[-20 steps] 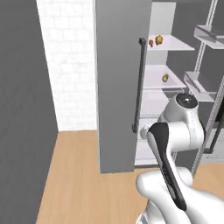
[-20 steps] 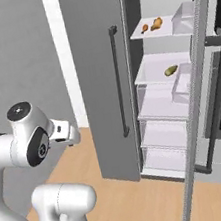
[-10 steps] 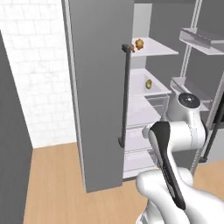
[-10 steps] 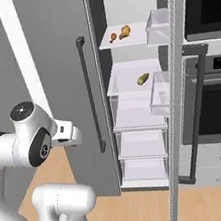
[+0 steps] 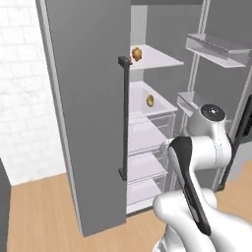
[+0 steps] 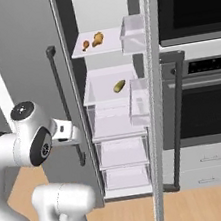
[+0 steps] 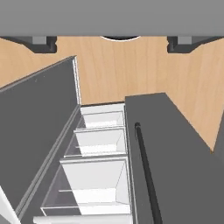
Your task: Place one cucumber and one chicken drumstick in each tupperware on the nearby counter, to pack two identical lunches.
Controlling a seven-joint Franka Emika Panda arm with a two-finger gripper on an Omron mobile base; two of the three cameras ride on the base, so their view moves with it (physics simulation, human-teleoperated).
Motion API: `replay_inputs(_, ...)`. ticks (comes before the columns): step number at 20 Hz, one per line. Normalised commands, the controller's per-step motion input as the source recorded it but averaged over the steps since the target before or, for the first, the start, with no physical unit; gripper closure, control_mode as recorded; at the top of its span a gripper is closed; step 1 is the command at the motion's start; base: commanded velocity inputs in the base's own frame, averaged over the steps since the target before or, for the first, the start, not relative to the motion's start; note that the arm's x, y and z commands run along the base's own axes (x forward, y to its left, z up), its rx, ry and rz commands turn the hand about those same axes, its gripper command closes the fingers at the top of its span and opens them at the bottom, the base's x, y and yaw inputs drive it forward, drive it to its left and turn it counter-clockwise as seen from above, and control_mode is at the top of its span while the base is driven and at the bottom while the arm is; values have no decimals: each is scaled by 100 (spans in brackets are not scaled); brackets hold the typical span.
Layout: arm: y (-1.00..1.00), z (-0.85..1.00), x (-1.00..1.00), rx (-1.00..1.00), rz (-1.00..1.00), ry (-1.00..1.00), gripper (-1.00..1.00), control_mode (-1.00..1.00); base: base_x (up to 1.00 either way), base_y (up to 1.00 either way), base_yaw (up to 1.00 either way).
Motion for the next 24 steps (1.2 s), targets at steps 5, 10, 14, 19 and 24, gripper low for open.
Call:
replay_inputs(5, 0, 0, 0, 0, 0, 0, -100, 100, 42, -4, -33)
replay_inputs(10, 0, 0, 0, 0, 0, 0, -100, 100, 69, -5, -1)
replay_inputs(14, 0, 0, 0, 0, 0, 0, -100, 100, 55, -4, 0)
replay_inputs(19, 0, 0, 0, 0, 0, 0, -100, 100, 39, -19, 7)
replay_inputs(24, 0, 0, 0, 0, 0, 0, -100, 100, 43, -31, 16)
